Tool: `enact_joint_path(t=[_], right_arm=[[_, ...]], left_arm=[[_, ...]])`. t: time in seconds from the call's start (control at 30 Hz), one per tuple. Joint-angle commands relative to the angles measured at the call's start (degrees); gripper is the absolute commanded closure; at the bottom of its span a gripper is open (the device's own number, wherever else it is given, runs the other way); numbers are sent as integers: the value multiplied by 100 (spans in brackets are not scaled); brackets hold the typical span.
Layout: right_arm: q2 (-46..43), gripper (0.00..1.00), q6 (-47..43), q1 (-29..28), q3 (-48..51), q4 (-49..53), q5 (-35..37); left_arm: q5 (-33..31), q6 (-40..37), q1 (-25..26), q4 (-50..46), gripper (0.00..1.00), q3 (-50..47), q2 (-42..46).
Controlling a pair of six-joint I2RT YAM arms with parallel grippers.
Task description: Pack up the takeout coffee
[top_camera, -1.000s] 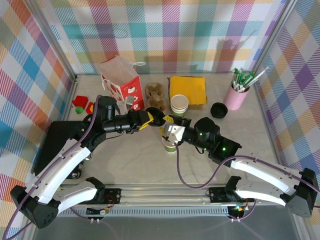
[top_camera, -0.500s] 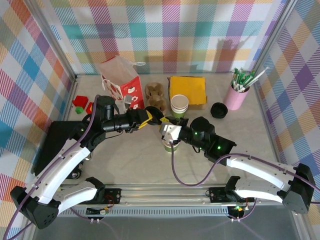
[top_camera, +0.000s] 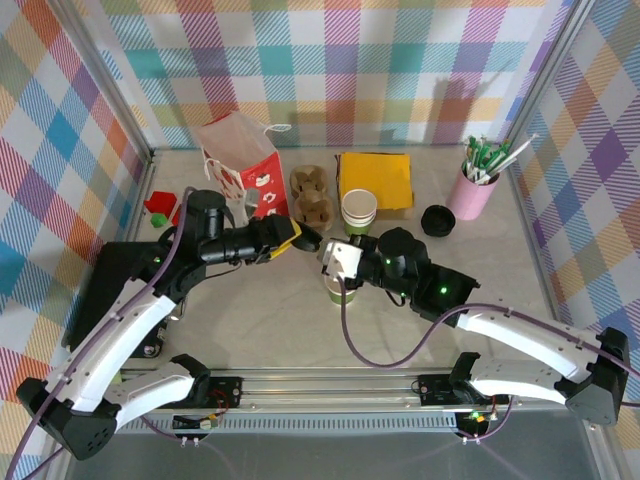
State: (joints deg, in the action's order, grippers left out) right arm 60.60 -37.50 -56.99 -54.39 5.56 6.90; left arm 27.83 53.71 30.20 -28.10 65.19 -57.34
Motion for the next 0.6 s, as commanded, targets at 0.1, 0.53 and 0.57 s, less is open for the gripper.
enact_joint_path(t=[0.1,0.53,0.57], right_arm=[[-110,97,2455,252,-1027,2164,-762],[-590,95,7014,2184,140,2394,-4142],[-597,95,7141,2289,310,2336,-4299]], left_arm=[[-1069,-1111,-411,-1145,29,608,470],[-841,-1560,-456,-223,27,-738,789],[-787,-1557,-447,-172,27,-845,769]])
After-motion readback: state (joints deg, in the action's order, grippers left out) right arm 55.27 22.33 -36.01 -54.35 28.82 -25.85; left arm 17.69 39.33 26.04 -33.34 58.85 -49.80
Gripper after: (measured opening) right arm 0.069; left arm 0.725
